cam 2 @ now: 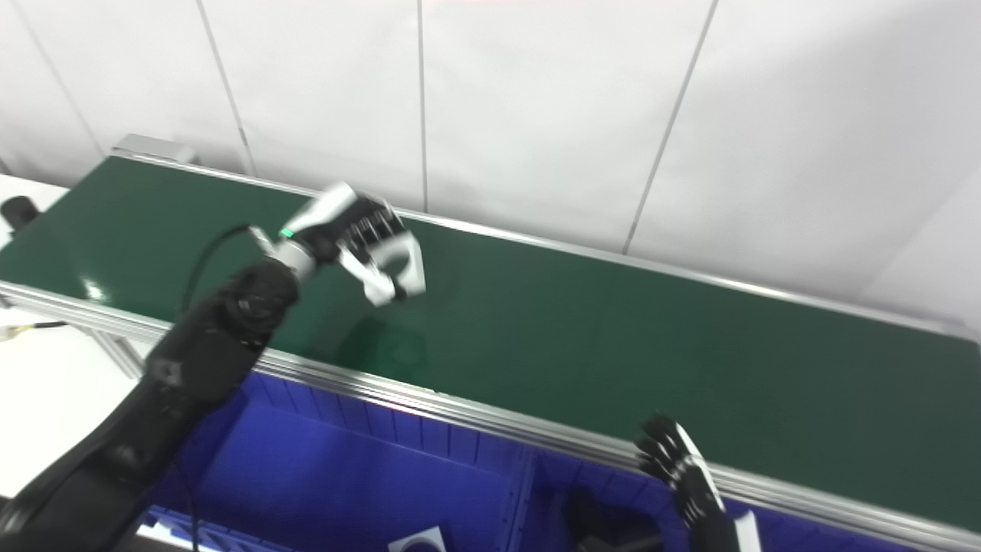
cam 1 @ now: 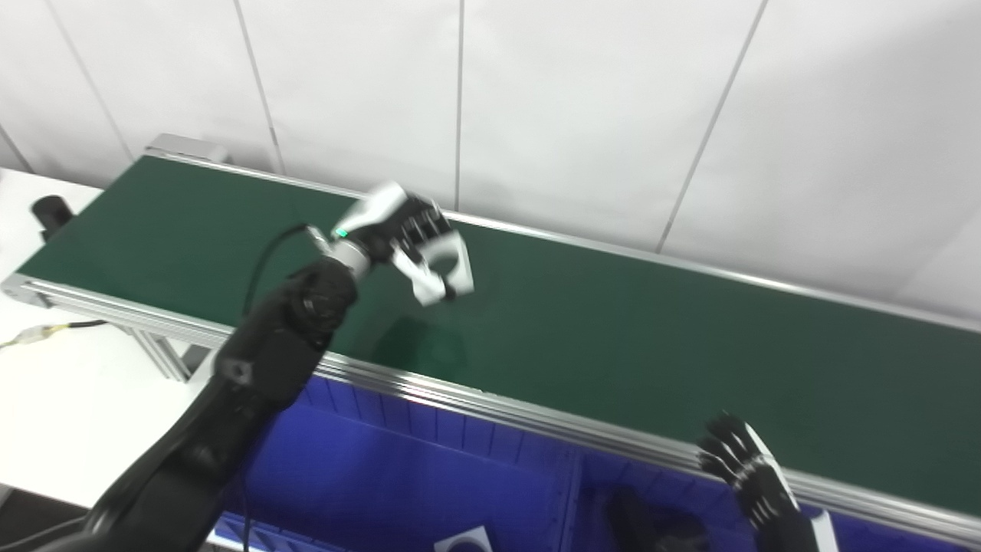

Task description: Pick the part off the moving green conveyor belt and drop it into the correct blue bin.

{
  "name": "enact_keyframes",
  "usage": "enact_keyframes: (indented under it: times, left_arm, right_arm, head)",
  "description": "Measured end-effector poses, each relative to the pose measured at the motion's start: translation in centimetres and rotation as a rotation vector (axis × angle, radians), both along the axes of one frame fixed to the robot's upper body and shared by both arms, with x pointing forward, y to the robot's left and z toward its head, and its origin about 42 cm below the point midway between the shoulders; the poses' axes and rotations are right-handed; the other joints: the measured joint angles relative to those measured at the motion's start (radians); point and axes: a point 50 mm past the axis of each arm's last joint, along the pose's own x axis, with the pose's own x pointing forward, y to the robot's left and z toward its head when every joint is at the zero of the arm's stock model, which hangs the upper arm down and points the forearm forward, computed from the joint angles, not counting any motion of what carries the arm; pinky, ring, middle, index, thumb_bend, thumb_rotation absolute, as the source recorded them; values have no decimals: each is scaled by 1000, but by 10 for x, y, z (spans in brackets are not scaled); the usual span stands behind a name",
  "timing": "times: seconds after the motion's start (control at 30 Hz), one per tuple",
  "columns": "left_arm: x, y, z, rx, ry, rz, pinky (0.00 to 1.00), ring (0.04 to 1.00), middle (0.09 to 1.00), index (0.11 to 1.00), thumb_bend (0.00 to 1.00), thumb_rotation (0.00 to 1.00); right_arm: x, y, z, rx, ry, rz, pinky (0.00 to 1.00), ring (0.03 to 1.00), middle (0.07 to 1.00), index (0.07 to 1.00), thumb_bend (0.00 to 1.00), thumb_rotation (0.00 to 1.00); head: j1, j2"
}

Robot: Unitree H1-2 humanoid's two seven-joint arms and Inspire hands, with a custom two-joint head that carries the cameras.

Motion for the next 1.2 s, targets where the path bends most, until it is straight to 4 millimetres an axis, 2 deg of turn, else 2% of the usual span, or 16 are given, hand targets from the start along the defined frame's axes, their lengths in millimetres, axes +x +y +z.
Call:
enact_keyframes:
  times: [0.07, 0.17, 0.2, 0.27, 0.33, 0.43, 0.53, 0.6, 0.7, 0.83, 0.9, 1.0, 1.2]
  left_arm:
    - [-11, -5, -2, -72, -15, -17, 397, 430, 512, 483, 501, 0]
    - [-33, -14, -13, -218, -24, -58, 365, 420, 496, 498, 499, 0]
    - [-42, -18, -19, -258, -12, -72, 309, 386, 474, 512, 496, 0]
    - [-57, -21, -27, -296, -2, -77, 256, 359, 456, 521, 492, 0]
    - [-74, -24, -30, -332, -5, -83, 245, 355, 450, 522, 491, 0]
    - [-101, -36, -25, -392, -38, -118, 350, 417, 473, 512, 496, 0]
    - [-123, -50, -32, -419, -19, -160, 424, 467, 487, 483, 498, 0]
    - [-136, -56, -43, -416, 12, -180, 424, 464, 496, 480, 498, 0]
    - [-157, -55, -63, -395, 82, -171, 346, 405, 503, 504, 497, 0]
    - [-174, -50, -82, -379, 139, -171, 353, 398, 493, 516, 496, 0]
    - [-178, -50, -89, -370, 161, -179, 399, 427, 490, 507, 498, 0]
    - [-183, -51, -91, -313, 177, -199, 356, 404, 486, 514, 497, 0]
    - [-189, -55, -99, -198, 200, -231, 355, 397, 490, 518, 497, 0]
  right_arm:
    - [0, 4, 0, 2, 0, 0, 765, 823, 852, 882, 842, 348]
    - [-4, 8, -2, -5, 6, -13, 770, 818, 848, 880, 855, 375]
    - [-5, 9, -3, -7, 11, -16, 780, 824, 851, 884, 856, 388]
    - [-8, 12, -3, -18, 16, -15, 788, 832, 858, 891, 853, 401]
    - [-10, 14, -3, -26, 18, -13, 790, 836, 861, 895, 849, 408]
    - [-10, 17, 0, -52, 19, -14, 777, 832, 864, 897, 847, 429]
    - [-8, 22, 1, -71, 28, -12, 783, 837, 872, 903, 845, 436]
    - [-6, 27, 1, -73, 36, -11, 790, 843, 877, 909, 841, 435]
    - [-5, 29, 1, -89, 52, -14, 786, 844, 883, 914, 843, 436]
    - [-5, 28, 0, -112, 85, -23, 787, 842, 884, 916, 845, 435]
    - [-4, 29, 1, -116, 87, -24, 797, 851, 887, 918, 847, 437]
    - [-3, 28, 4, -121, 93, -31, 799, 858, 892, 924, 840, 437]
    - [-3, 27, 6, -128, 99, -36, 805, 865, 901, 933, 836, 437]
  head:
    - [-62, 2]
    - [-84, 8]
    - [-100, 14]
    - [-112, 18]
    - [-129, 24]
    - [-135, 29]
    - [-144, 38]
    - [-146, 38]
    - [-155, 43]
    - [-156, 51]
    - [-150, 52]
    - [-149, 63]
    - [-141, 69]
